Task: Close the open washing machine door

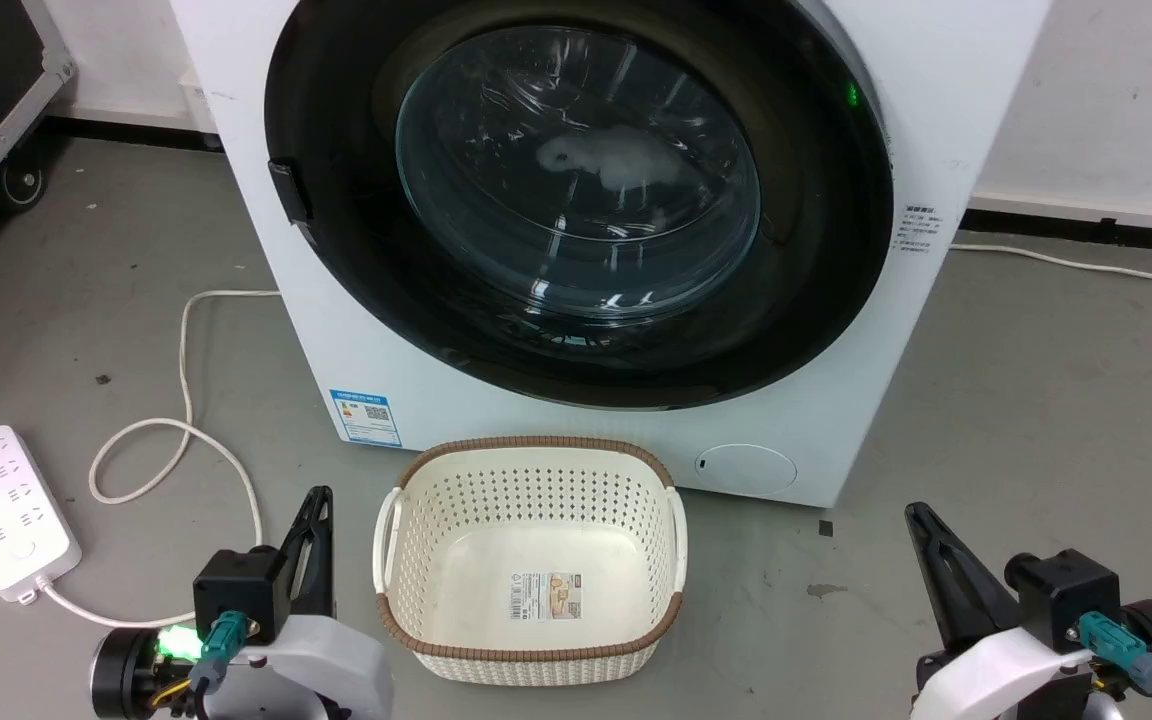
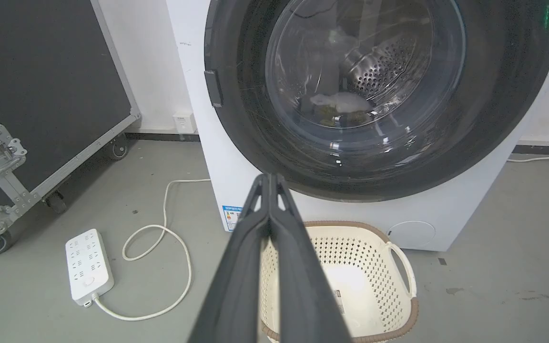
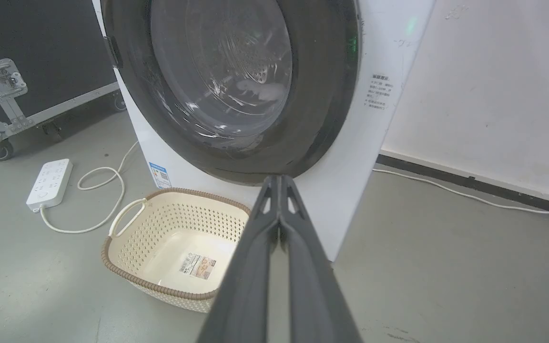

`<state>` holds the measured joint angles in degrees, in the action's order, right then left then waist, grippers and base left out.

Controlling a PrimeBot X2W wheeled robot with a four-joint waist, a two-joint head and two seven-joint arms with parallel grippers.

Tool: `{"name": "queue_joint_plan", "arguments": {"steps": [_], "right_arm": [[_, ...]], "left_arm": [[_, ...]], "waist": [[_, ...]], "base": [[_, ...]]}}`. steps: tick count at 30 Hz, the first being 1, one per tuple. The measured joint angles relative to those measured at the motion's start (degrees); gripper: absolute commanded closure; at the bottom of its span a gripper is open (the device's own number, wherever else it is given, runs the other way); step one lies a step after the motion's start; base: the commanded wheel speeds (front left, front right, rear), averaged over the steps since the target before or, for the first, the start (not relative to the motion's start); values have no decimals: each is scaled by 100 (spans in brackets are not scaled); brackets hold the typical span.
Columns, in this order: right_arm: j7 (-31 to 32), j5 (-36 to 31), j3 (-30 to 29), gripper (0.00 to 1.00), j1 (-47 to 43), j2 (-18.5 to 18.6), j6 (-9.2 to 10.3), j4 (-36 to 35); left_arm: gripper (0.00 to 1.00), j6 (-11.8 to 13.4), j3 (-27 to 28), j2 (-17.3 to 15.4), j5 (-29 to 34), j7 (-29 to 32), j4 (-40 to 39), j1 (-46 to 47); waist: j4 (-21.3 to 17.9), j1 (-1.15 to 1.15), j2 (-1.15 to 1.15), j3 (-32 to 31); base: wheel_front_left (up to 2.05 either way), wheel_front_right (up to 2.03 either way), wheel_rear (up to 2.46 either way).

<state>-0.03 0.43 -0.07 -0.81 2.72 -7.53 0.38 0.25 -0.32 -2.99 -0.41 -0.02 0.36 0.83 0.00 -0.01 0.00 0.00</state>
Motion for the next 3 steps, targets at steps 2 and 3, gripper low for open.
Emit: {"name": "queue_joint_plan", "arguments": {"steps": [2, 3], "right_arm": [[1, 0, 7, 100, 1, 0, 0, -3], [1, 0, 4, 100, 1, 0, 0, -5]], "left_arm": [[100, 0, 9, 4, 29, 0, -3, -1], [100, 0, 11, 4, 31, 0, -5, -1]], "waist": [[0, 0, 0, 0], [0, 0, 0, 0]], "base": [[0, 0, 0], [0, 0, 0]]}}
